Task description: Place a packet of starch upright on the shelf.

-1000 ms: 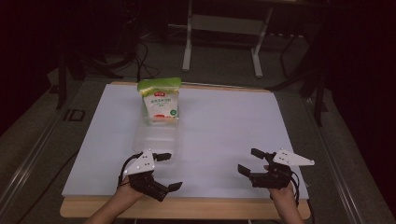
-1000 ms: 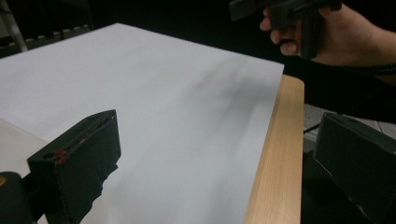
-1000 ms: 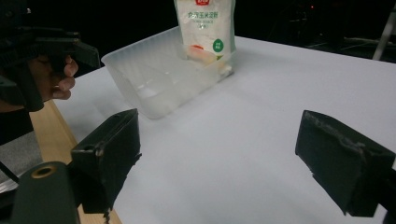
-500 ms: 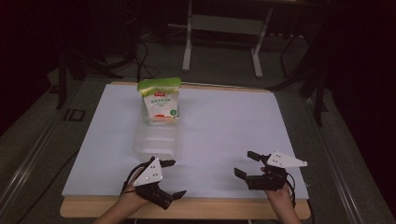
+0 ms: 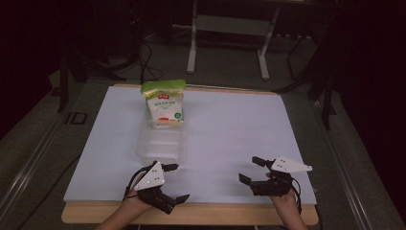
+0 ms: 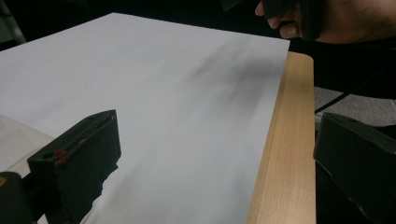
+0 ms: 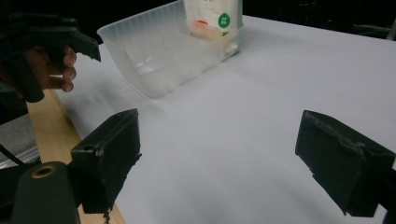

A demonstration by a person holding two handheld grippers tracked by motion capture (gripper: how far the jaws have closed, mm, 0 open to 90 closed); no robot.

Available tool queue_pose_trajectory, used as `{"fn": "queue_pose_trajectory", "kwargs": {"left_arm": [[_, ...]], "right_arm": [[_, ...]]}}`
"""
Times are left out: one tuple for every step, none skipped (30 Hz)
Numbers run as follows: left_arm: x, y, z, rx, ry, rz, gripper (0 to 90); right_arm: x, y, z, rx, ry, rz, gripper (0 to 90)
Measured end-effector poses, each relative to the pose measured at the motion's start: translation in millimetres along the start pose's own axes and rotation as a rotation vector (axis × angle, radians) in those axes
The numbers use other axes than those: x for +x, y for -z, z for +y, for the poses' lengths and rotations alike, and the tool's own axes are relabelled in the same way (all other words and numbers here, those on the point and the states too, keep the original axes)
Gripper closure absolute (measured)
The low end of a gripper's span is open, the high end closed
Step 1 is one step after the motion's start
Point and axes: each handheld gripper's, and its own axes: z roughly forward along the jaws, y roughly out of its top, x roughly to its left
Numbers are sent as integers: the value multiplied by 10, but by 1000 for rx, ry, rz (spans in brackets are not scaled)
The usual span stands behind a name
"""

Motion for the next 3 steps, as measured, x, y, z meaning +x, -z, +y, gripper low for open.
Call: {"fn": "queue_pose_trajectory", "kwargs": {"left_arm": [[-4, 2, 2, -4, -2, 0, 9], [-4, 2, 2, -4, -2, 0, 10], [-7, -2, 3, -2, -1, -3, 10]], "right_arm": [[5, -9, -3, 4, 4, 0, 139], [5, -9, -3, 4, 4, 0, 139], [10, -15, -4, 10, 9, -1, 139]]}}
